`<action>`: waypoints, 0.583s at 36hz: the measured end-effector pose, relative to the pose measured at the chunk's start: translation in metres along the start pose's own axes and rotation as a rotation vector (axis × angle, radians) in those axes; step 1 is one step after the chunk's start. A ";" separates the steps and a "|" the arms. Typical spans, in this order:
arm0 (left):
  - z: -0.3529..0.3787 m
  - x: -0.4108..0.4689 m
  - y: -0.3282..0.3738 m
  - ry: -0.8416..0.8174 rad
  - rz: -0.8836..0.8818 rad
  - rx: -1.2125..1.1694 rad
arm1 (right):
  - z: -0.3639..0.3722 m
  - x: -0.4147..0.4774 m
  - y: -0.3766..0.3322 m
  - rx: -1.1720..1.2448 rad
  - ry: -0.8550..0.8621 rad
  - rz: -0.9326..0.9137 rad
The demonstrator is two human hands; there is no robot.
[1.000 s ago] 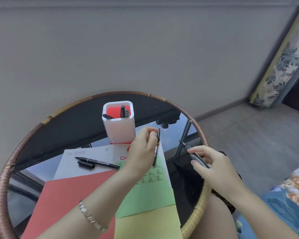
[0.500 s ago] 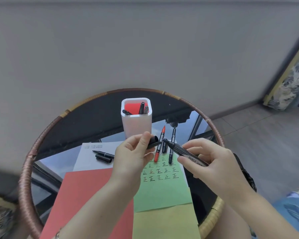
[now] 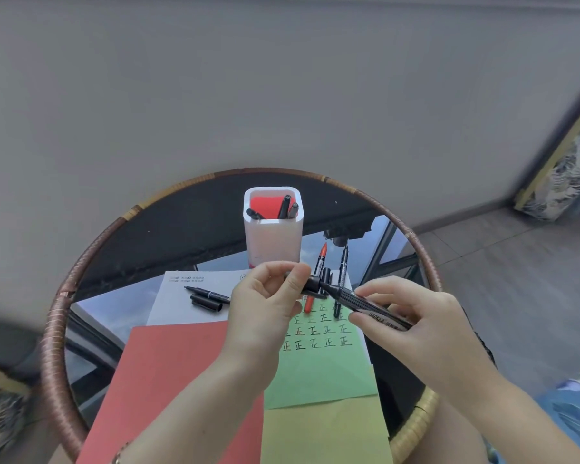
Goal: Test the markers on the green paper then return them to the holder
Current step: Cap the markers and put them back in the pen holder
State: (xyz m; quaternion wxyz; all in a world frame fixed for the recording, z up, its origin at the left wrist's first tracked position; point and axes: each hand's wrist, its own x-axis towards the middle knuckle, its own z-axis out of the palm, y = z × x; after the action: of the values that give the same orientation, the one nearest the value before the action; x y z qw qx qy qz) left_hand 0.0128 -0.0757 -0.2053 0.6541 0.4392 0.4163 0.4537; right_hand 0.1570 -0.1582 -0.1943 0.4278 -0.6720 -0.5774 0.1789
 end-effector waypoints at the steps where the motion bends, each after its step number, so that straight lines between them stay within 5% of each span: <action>1: 0.001 -0.001 0.000 -0.002 -0.009 -0.005 | 0.000 0.000 0.000 -0.011 0.003 -0.008; 15: 0.005 -0.009 -0.003 -0.081 -0.040 -0.014 | 0.000 0.006 0.003 -0.313 0.163 -0.456; 21: 0.004 -0.013 0.001 -0.116 0.121 -0.003 | 0.007 0.001 -0.006 -0.129 0.148 -0.285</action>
State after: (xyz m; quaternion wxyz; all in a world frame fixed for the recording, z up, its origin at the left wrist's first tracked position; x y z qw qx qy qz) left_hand 0.0131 -0.0884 -0.2015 0.6491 0.4882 0.3498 0.4669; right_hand 0.1484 -0.1547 -0.1930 0.4461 -0.6206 -0.6442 0.0289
